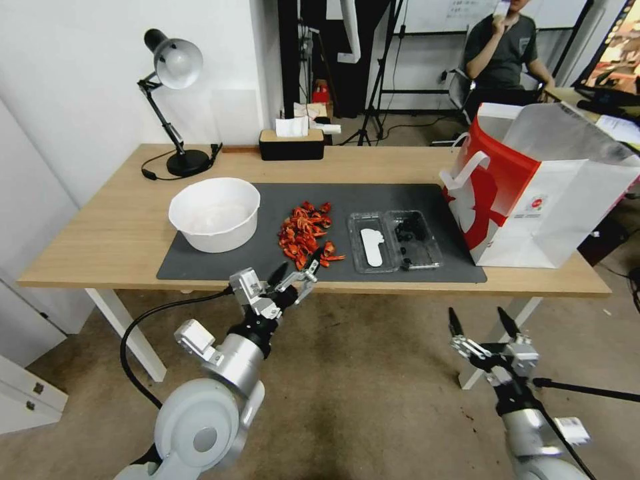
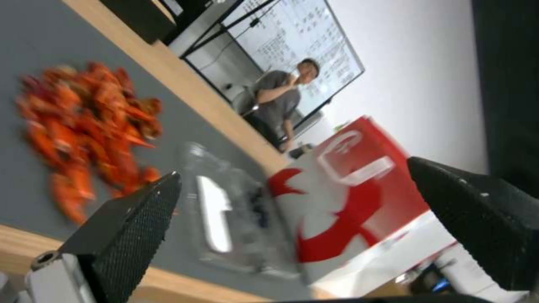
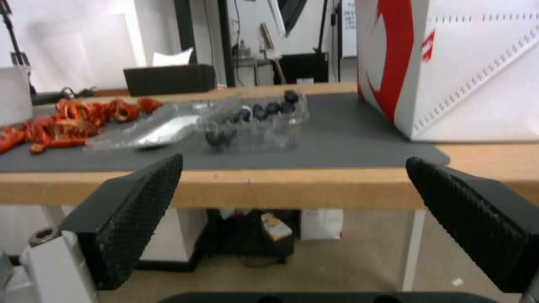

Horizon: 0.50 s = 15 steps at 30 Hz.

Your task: Close the disposable takeout box, then place it into the delivery bag.

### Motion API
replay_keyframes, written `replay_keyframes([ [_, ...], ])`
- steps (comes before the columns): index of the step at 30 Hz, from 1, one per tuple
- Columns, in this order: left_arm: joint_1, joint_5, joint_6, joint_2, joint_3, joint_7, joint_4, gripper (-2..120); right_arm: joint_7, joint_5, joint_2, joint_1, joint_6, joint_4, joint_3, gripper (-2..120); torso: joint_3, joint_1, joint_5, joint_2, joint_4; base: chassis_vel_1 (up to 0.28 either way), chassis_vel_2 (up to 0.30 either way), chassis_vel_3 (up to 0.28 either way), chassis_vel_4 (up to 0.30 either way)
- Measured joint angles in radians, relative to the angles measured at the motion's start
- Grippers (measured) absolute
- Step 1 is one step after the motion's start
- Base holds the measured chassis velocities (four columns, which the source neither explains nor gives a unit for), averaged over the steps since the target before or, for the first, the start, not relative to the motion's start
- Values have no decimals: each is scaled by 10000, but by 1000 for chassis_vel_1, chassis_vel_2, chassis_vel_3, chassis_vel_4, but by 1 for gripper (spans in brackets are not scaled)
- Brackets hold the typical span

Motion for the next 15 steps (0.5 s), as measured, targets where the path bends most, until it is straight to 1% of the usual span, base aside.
replay_keyframes([
  [1, -315, -66, -278, -69, 445, -105, 204, 100, 9, -11, 57, -70, -18, 55, 43, 100, 0, -1, 1, 0, -8, 0, 0, 0, 0],
  [2, -315, -66, -278, -69, 445, -105, 204, 100, 9, -11, 57, -70, -18, 55, 43, 100, 0, -1, 1, 0, -8, 0, 0, 0, 0],
  [3, -734, -109, -619, -208, 1056, -172, 577, 100, 17, -37, 154, -200, -43, 156, 158, 100, 1, -1, -1, 0, -12, 0, 0, 0, 0],
  [4, -1111, -203, -792, -366, 1547, -192, 960, 100, 20, -82, 241, -321, -73, 268, 240, 100, 0, -1, 1, 0, -13, 0, 0, 0, 0],
  [5, -1111, -203, -792, -366, 1547, -192, 960, 100, 20, -82, 241, -321, -73, 268, 240, 100, 0, -1, 1, 0, -13, 0, 0, 0, 0],
  [7, -1661, -439, -866, -657, 2097, -272, 1500, 100, 20, -233, 414, -529, -117, 446, 339, 100, 1, -1, 5, 0, -9, 0, 0, 0, 0],
  [8, -1661, -439, -866, -657, 2097, -272, 1500, 100, 20, -233, 414, -529, -117, 446, 339, 100, 1, -1, 5, 0, -9, 0, 0, 0, 0],
  [10, -2270, -733, -883, -1024, 2543, -357, 2101, 100, 8, -435, 607, -720, -133, 561, 387, 100, 0, -2, 0, 0, -10, 0, 0, 0, 0],
  [11, -2431, -793, -893, -1128, 2652, -380, 2299, 100, 6, -485, 667, -764, -135, 585, 397, 100, 0, -2, 3, 0, -10, 0, 0, 0, 0],
  [12, -2431, -793, -893, -1128, 2652, -380, 2299, 100, 6, -485, 667, -764, -135, 585, 397, 100, 0, -2, 3, 0, -10, 0, 0, 0, 0],
  [13, -2599, -852, -895, -1223, 2752, -436, 2488, 100, 5, -532, 723, -805, -141, 606, 406, 100, 0, -2, 3, 0, -9, 0, 0, 0, 0],
  [14, -2909, -1000, -896, -1418, 2930, -624, 2823, 100, 5, -628, 840, -875, -174, 677, 420, 100, 0, -2, 3, 0, -11, 0, 0, 0, 0],
  [15, -3037, -1071, -896, -1504, 2983, -732, 2941, 100, 5, -659, 879, -901, -189, 710, 422, 100, 0, -1, 3, -1, -10, 0, 0, 0, 0],
])
